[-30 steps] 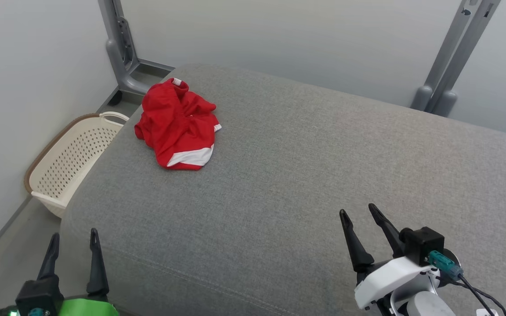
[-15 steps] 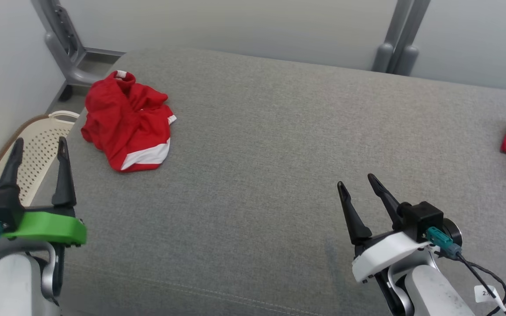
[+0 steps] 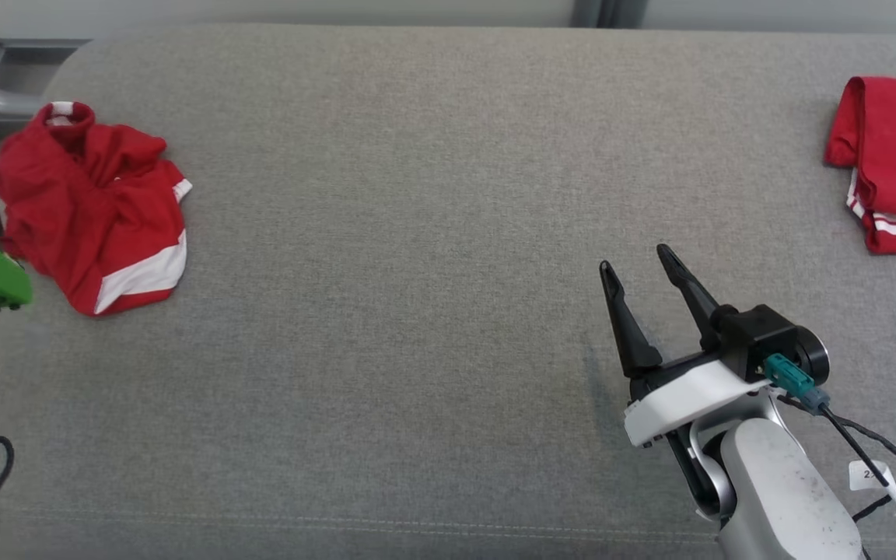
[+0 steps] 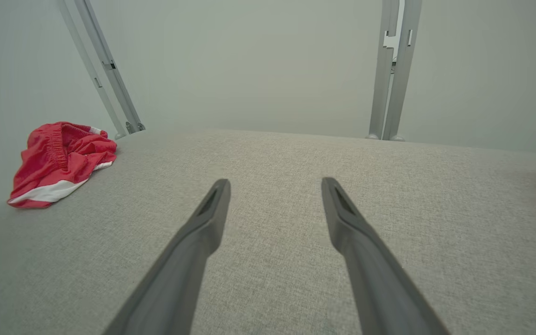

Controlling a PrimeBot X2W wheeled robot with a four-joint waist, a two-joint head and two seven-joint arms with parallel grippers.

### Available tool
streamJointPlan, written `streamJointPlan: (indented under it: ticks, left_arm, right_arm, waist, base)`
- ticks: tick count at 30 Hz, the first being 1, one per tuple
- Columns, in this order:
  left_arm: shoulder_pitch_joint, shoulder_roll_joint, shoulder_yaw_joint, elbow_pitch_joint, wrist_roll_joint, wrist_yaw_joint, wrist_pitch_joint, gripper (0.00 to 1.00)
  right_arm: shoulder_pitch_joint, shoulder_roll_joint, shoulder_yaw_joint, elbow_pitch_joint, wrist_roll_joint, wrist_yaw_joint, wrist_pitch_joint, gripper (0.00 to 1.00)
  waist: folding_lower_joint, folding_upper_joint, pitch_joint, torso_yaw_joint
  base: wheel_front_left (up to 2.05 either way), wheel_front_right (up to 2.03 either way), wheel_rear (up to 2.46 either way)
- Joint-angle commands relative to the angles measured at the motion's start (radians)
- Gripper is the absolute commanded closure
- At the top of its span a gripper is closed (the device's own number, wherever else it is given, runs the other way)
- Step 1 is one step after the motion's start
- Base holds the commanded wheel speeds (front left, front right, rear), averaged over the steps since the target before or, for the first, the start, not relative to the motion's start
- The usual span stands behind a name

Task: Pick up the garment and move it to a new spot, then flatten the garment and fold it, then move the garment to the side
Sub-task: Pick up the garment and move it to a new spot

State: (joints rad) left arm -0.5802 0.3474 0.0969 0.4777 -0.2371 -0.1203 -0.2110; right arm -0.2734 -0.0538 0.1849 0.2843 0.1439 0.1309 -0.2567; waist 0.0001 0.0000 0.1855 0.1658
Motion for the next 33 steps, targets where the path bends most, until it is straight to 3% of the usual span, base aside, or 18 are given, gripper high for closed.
streamJointPlan:
  ticks: [1,9,18,33]
  left_arm:
    - [-0.046,0.029,0.0,0.035,-0.011,-0.003,0.001,0.0]
    - [-0.2,0.103,-0.021,0.235,-0.062,-0.009,0.024,0.0]
    - [-0.307,0.166,-0.063,0.482,-0.081,-0.004,0.142,0.0]
    - [-0.368,0.162,-0.082,0.697,-0.102,0.039,0.336,0.0]
  right_arm:
    - [-0.022,-0.004,0.003,-0.009,-0.009,0.0,0.0,0.0]
    - [-0.064,-0.001,-0.002,-0.035,-0.016,0.0,-0.004,0.0]
    - [-0.087,0.002,-0.002,-0.061,-0.018,0.0,-0.007,0.0]
    - [-0.098,0.002,-0.002,-0.069,-0.018,0.0,-0.009,0.0]
  waist:
    - [-0.0001,0.0,0.089,-0.086]
    - [-0.0001,0.0,0.171,-0.155]
    - [-0.0001,0.0,0.225,-0.208]
    - [-0.0001,0.0,0.244,-0.22]
  base:
    - [0.0,0.0,0.0]
    - [0.0,0.0,0.0]
    - [0.0,0.0,0.0]
    - [0.0,0.0,0.0]
